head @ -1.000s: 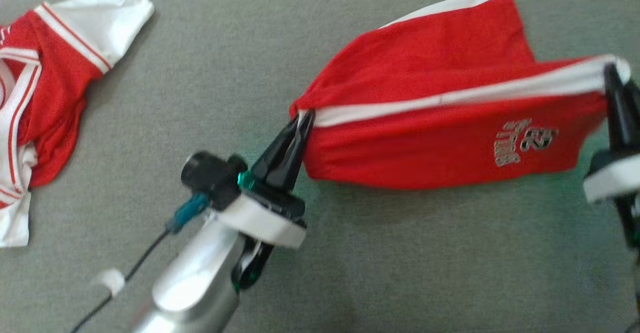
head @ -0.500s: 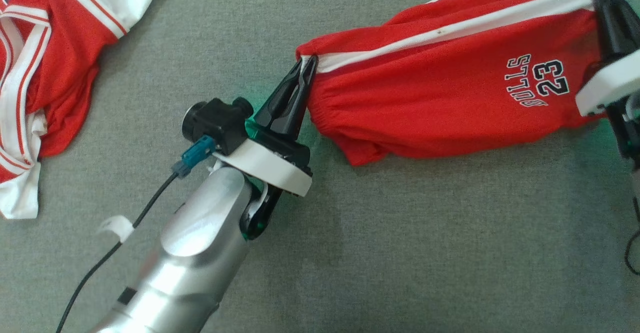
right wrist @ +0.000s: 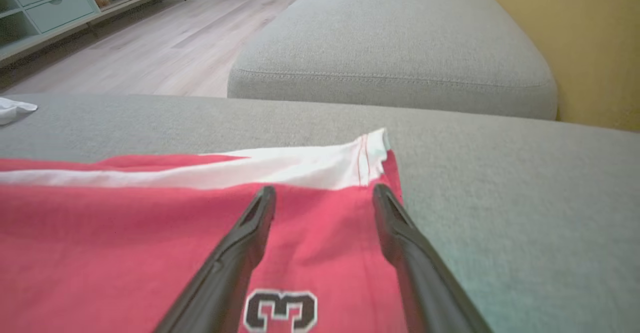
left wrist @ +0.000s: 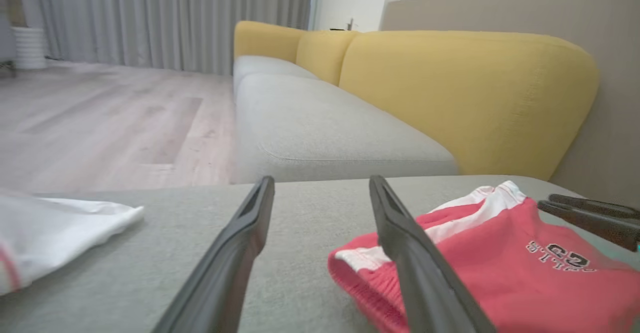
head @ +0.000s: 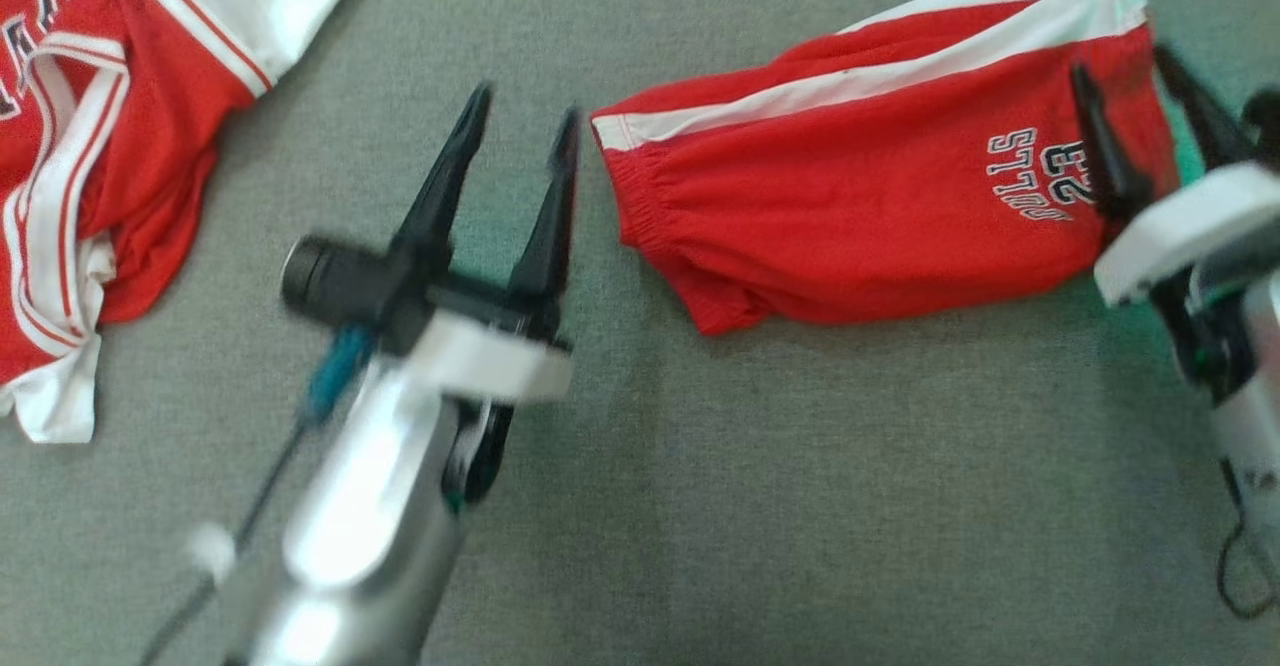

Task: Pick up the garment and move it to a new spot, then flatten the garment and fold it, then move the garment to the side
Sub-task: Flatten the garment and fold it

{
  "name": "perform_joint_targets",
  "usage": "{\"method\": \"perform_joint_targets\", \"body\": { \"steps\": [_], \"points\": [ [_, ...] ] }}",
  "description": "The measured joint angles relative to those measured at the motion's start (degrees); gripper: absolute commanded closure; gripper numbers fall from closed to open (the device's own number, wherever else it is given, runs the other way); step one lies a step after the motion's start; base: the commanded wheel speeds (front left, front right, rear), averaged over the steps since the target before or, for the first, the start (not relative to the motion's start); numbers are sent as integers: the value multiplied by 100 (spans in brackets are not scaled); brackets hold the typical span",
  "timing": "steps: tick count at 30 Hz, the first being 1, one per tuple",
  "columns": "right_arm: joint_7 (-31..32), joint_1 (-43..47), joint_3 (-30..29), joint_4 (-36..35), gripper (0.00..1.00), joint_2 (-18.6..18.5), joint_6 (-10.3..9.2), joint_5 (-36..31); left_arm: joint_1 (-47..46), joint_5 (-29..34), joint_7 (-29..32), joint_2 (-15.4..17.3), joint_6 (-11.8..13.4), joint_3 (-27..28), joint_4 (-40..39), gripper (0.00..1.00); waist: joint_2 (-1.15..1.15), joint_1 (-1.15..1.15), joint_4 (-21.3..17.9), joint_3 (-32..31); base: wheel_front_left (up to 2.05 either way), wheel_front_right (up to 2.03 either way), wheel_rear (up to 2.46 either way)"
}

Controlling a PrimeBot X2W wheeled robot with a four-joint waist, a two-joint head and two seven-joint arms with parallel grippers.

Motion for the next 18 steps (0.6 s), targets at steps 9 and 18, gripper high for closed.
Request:
{"method": "perform_joint_targets", "body": {
  "steps": [9, 18],
  "points": [
    [180, 331, -821, 603, 0, -38, 0, -109, 1385, 820, -3, -34, 602, 669, -1376, 0, 0, 0, 269, -312, 0, 0, 0],
    [601, 188, -1337, 1812, 100, 190, 0, 225, 2274, 926, -3, -49, 697, 800, -1696, 0, 0, 0, 862, -592, 0, 0, 0]
  ]
}}
